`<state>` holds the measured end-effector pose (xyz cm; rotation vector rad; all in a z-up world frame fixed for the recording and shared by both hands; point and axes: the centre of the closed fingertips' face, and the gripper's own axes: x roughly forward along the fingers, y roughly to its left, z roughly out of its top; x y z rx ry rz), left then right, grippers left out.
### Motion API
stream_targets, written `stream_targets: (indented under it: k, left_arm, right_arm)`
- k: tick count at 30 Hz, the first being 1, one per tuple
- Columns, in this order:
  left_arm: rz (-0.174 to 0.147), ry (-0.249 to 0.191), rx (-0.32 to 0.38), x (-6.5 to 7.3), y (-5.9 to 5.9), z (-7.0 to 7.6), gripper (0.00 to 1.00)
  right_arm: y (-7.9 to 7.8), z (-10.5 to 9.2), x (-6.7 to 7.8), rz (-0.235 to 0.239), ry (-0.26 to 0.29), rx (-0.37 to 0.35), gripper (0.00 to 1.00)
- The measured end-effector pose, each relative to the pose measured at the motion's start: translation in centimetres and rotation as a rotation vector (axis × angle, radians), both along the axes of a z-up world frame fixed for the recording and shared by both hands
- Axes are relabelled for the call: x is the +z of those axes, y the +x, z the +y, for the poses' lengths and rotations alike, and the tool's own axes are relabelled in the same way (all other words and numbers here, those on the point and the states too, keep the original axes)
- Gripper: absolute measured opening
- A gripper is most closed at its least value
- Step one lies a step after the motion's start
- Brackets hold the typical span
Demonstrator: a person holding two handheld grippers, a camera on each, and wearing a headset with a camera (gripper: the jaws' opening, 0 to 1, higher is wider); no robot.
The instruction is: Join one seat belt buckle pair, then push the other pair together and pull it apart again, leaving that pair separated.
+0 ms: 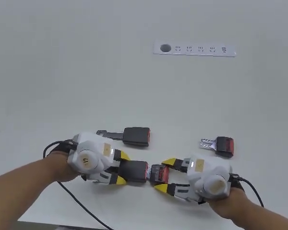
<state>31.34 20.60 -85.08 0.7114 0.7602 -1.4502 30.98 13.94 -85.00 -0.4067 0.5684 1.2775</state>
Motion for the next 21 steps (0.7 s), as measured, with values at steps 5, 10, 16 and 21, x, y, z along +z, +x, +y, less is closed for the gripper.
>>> stream_targets:
  k: [5, 10, 16, 21]
  left_arm:
    - [0.000, 0.033, 0.001, -0.1, -0.1, -0.1, 0.33]
    - [0.008, 0.027, -0.015, 0.9, -1.7, -0.7, 0.56]
    - [0.002, -0.056, 0.142, 3.1, -0.5, -1.1, 0.81]
    - [-0.026, -0.081, 0.175, 4.0, 0.6, -0.6, 0.84]
  right_arm:
    - [-0.1, 0.2, 0.1, -0.011, -0.018, 0.002, 0.38]
    - [-0.6, 0.3, 0.9, 0.017, 0.022, -0.049, 0.65]
    - [-0.6, -0.4, 2.1, 0.023, 0.057, -0.082, 0.79]
    - [0.3, -2.0, 3.3, 0.013, 0.078, -0.117, 0.81]
